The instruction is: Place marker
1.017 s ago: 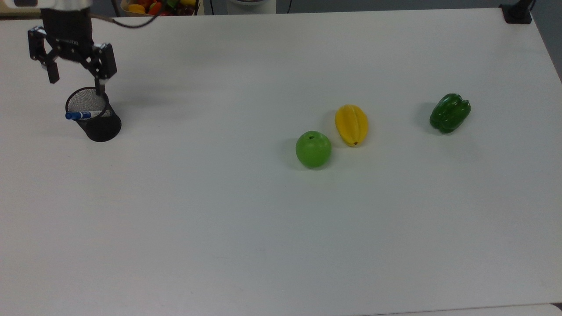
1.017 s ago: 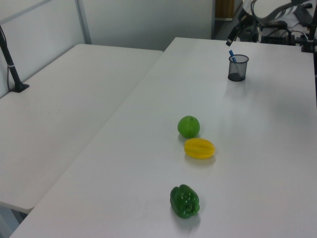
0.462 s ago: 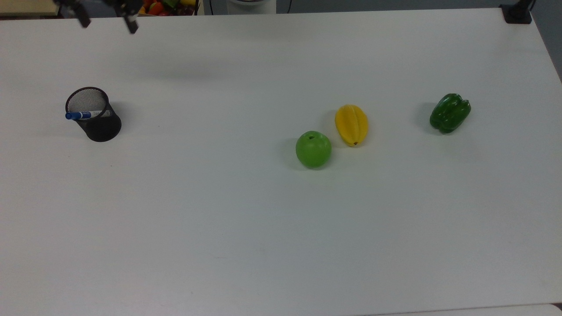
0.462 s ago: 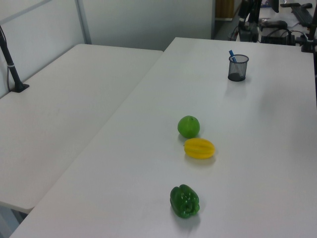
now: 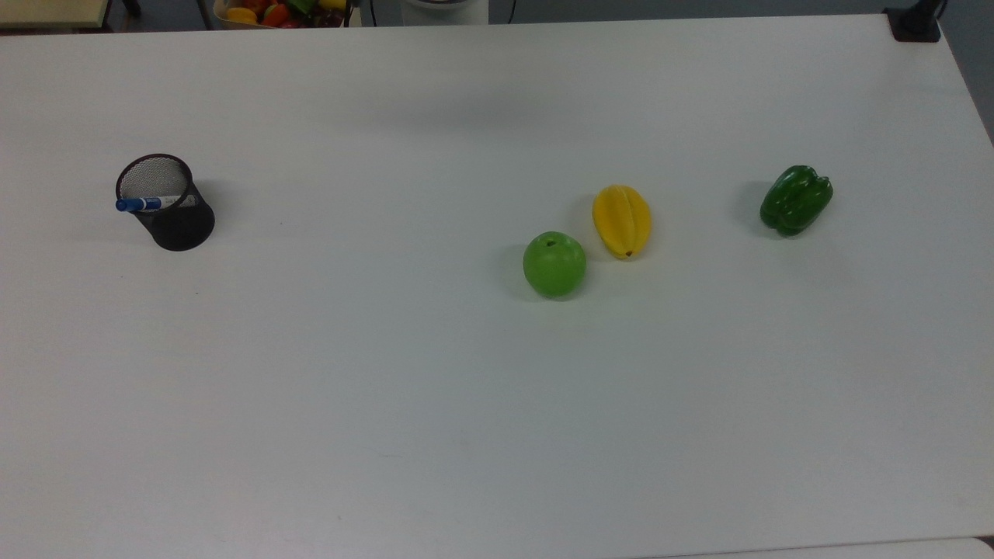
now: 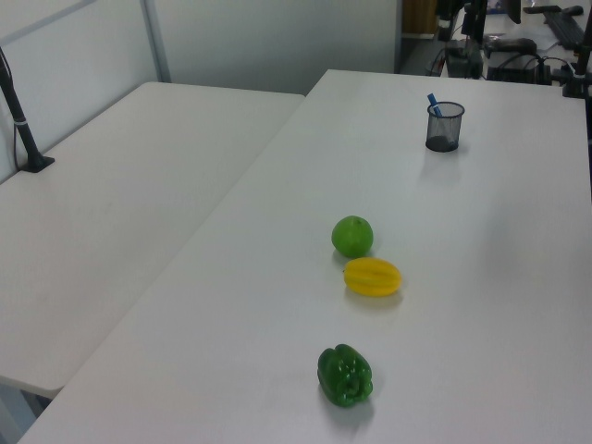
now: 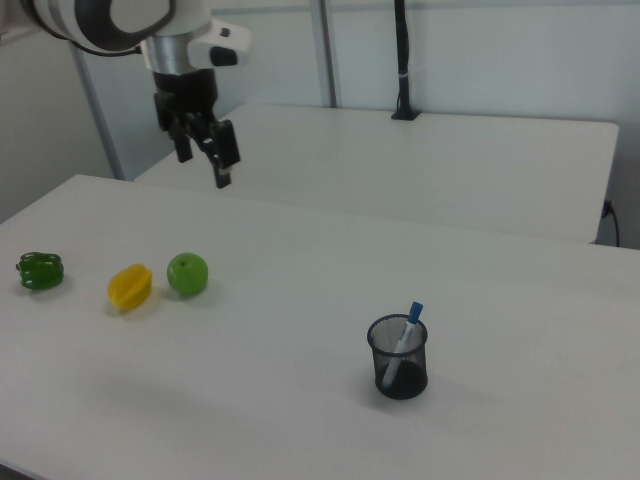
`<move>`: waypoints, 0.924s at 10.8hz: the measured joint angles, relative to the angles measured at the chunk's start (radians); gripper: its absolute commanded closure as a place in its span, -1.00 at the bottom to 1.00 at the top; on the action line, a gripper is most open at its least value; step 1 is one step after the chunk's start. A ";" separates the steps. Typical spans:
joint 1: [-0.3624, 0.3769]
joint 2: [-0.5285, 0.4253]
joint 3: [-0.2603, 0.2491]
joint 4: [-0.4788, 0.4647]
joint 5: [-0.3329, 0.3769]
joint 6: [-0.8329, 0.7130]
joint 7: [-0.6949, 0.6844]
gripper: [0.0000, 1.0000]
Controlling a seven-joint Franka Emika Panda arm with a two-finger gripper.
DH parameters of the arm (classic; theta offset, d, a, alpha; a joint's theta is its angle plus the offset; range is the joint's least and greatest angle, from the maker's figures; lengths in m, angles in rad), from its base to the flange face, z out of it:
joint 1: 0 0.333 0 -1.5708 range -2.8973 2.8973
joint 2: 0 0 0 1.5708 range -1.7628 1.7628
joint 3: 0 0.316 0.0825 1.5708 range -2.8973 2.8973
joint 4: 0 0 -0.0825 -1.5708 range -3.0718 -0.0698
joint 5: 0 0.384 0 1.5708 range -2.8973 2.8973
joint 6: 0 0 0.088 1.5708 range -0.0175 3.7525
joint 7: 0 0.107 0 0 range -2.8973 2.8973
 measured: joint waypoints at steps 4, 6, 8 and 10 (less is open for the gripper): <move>-0.004 -0.005 0.142 -0.007 -0.042 0.000 0.080 -1.00; -0.003 -0.030 0.158 -0.043 -0.057 0.004 0.044 -1.00; -0.002 -0.059 0.158 -0.092 -0.058 0.052 -0.028 -1.00; 0.025 -0.068 0.132 -0.134 -0.058 0.121 -0.102 -1.00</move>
